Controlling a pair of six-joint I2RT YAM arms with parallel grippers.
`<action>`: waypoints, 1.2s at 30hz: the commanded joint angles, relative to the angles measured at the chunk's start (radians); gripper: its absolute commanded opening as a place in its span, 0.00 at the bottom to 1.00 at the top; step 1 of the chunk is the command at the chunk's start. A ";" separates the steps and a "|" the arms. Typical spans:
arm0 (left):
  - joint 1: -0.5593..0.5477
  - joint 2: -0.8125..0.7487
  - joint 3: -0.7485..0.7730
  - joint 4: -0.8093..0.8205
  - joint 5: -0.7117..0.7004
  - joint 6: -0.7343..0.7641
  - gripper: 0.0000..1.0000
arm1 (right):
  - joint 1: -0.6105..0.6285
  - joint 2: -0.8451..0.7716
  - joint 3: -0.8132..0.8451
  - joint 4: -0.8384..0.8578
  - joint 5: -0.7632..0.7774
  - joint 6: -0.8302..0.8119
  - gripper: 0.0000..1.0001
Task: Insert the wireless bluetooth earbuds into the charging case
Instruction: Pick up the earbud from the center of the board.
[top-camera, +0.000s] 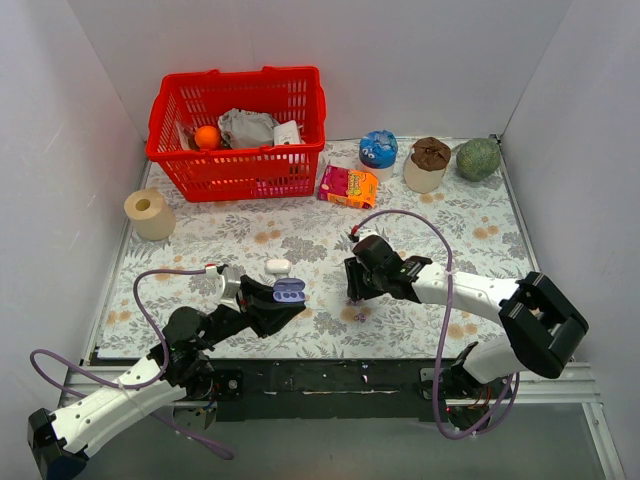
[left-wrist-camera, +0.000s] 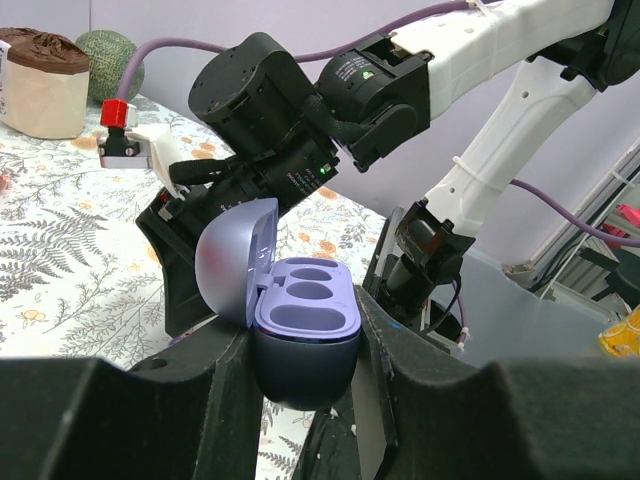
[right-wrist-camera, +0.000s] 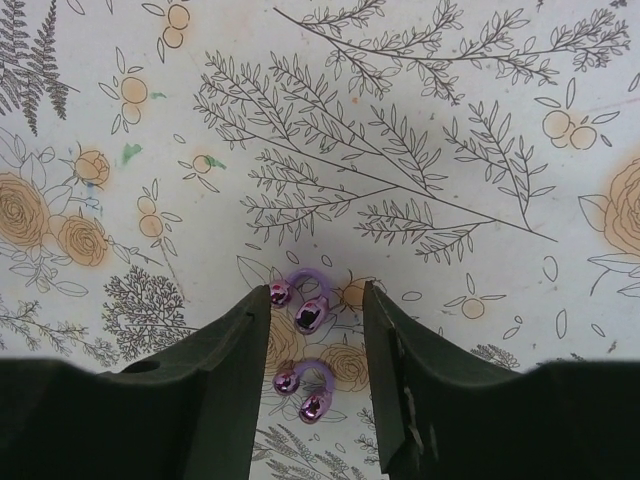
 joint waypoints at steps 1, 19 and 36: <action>0.001 0.005 0.021 0.004 -0.004 0.014 0.00 | -0.004 0.016 0.031 0.000 -0.009 0.012 0.48; 0.001 0.021 0.018 0.015 0.003 0.000 0.00 | -0.004 0.034 -0.007 0.009 -0.038 0.012 0.37; 0.001 0.022 0.016 0.016 0.003 -0.007 0.00 | -0.004 0.050 -0.029 0.017 -0.055 0.010 0.27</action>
